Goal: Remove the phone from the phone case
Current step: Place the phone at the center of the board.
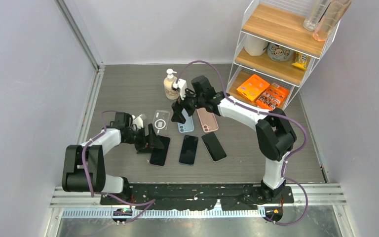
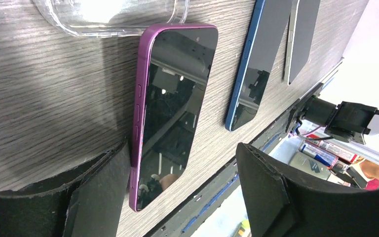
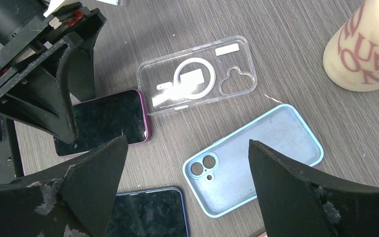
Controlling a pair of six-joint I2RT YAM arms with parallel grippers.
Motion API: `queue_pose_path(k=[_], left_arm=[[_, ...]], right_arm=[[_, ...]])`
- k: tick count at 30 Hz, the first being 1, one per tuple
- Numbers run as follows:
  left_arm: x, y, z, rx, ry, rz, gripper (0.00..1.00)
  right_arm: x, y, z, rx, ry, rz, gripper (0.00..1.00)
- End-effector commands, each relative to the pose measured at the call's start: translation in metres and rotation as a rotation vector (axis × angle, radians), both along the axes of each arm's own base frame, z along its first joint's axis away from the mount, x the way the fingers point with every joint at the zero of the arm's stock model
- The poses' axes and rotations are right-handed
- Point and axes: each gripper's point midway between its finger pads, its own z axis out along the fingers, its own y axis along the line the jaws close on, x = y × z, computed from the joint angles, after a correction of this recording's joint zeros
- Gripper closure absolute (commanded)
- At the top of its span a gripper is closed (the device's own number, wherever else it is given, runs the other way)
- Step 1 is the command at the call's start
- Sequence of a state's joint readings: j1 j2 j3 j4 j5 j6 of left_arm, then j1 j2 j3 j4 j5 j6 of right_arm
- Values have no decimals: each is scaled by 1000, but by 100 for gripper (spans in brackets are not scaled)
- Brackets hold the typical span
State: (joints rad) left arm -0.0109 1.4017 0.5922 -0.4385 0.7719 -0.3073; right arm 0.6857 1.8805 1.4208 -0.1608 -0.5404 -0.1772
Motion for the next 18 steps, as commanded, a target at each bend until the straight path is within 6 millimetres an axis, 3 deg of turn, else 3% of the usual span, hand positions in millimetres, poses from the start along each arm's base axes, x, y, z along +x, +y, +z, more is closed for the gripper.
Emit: queue_pose_path(k=[1, 10, 18], left_arm=[[5, 1, 5, 6, -66, -19, 17], [-9, -27, 18, -115, -74, -151, 20], [-9, -27, 33, -106, -166, -166, 19]], right_arm=[[4, 7, 18, 18, -56, 4, 1], [8, 10, 12, -31, -97, 5, 1], [30, 18, 11, -104, -171, -17, 1]])
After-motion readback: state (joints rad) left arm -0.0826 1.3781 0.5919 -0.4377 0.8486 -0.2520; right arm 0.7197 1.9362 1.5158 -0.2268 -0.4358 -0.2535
